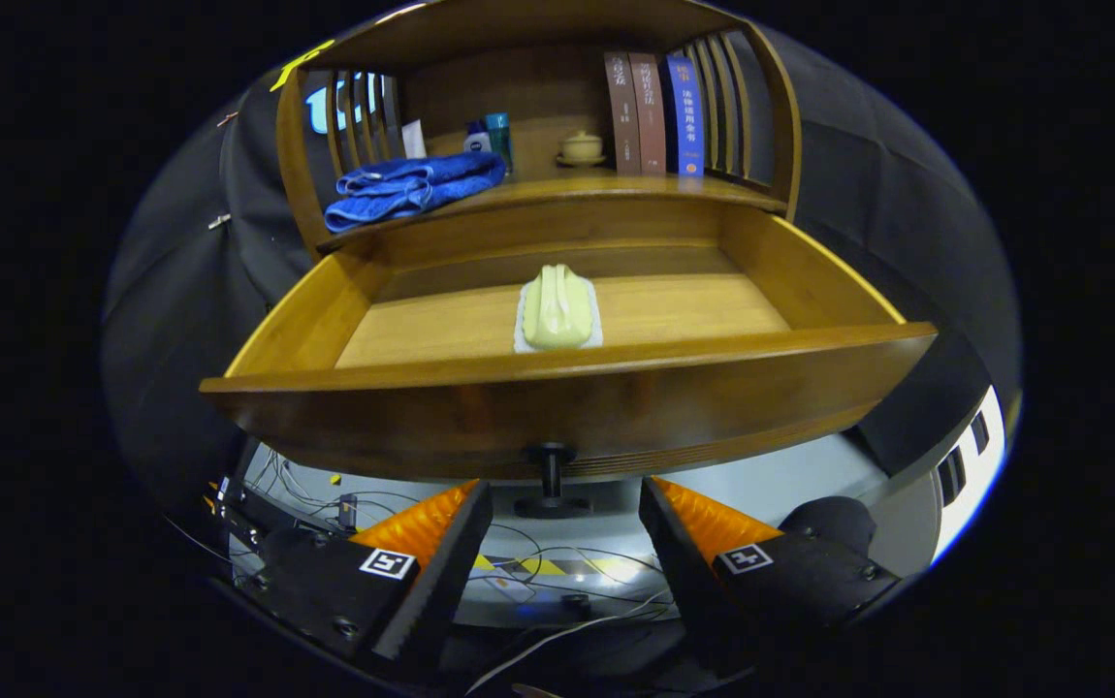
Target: Pull open the drawer, take out the items inside it, and place them on the countertop above the cabinet.
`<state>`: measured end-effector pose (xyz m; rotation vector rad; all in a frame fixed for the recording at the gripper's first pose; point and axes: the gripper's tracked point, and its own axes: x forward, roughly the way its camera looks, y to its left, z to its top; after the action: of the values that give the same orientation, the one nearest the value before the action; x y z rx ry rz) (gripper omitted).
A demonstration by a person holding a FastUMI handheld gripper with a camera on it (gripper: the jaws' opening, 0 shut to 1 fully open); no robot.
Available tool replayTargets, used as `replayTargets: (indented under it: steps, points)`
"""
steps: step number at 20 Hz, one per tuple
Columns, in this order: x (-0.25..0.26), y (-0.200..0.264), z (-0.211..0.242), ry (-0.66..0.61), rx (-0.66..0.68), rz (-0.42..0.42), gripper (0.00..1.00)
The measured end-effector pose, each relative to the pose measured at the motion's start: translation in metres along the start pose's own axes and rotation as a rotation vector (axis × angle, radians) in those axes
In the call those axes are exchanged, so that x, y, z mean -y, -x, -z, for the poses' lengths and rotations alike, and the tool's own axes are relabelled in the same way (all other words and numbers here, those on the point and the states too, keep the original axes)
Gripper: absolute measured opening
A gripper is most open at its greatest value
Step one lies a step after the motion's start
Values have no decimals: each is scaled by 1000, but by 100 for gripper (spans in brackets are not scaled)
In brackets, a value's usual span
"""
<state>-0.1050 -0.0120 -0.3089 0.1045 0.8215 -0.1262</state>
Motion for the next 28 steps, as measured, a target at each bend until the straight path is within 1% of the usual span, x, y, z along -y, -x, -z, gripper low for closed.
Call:
replayTargets:
  steps: [3, 5, 7, 8, 11, 13, 16, 20, 25, 28]
  points:
    - [-11, 28, -52, 2, 111, -38, 99]
    - [-17, 33, -86, 19, 164, -63, 99]
    - [-21, 25, -117, 26, 200, -77, 100]
    - [-20, 18, -128, 32, 199, -72, 100]
    - [-29, -8, -157, 29, 175, -82, 100]
    - [-30, -30, -167, 25, 142, -75, 100]
    - [-31, -68, -168, 38, 52, -56, 100]
    - [-30, -114, -153, 52, -91, -35, 100]
    - [-17, -149, -138, 37, -234, 10, 100]
    - [-13, -164, -125, 27, -314, 18, 100]
